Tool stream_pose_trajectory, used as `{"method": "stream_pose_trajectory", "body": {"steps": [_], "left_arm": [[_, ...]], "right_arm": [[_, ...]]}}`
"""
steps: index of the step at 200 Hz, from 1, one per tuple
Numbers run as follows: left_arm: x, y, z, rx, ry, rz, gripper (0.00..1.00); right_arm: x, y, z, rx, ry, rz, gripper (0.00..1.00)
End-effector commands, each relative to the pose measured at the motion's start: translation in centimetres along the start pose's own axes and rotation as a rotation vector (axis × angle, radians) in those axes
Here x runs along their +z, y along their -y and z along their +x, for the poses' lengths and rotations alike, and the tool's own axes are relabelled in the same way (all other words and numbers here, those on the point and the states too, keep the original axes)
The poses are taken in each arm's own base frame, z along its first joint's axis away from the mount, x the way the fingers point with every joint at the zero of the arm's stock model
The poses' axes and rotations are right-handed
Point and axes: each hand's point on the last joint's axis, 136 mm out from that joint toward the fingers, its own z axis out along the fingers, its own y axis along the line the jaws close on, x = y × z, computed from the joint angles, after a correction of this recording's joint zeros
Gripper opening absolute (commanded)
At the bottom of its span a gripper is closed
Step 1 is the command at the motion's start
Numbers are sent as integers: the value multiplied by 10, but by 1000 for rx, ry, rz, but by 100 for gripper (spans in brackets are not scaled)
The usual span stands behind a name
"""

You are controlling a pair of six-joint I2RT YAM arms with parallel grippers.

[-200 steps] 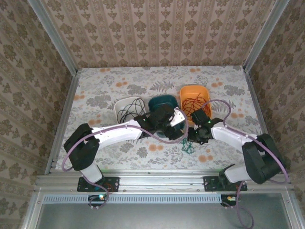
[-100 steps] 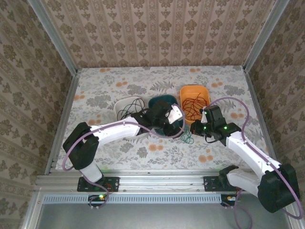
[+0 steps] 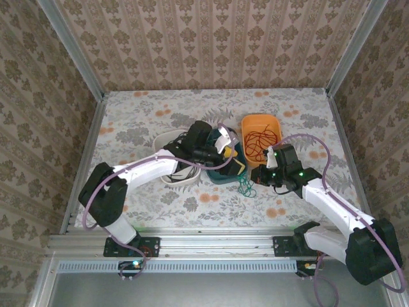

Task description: Untangle the cables

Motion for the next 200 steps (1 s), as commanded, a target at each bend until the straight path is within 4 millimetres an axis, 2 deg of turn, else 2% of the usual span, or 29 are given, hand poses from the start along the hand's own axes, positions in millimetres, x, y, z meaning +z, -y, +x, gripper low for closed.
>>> {"method": "stream_pose_trajectory", "body": {"steps": [1, 12, 32, 77, 106, 168, 189, 200], "left_arm": [[7, 11, 0, -25, -21, 92, 81], [10, 10, 0, -26, -23, 98, 79], [16, 10, 0, -22, -41, 115, 69], [24, 12, 7, -24, -86, 150, 55], [22, 17, 14, -32, -121, 187, 55], [29, 18, 29, -47, -176, 195, 65], [34, 16, 29, -41, -176, 187, 64], [36, 16, 28, -41, -174, 187, 60]], "right_arm": [[-3, -15, -4, -27, 4, -70, 0], [-3, -17, -5, -30, 5, -81, 1], [-4, -21, -5, -26, 2, -97, 1], [-3, -20, -7, -20, 9, -92, 1], [-3, -17, -7, -13, 11, -81, 1], [-3, -19, -9, -7, 15, -90, 1], [-3, -21, -8, -5, 13, -101, 1], [-3, -21, -8, -2, 11, -104, 1]]}}
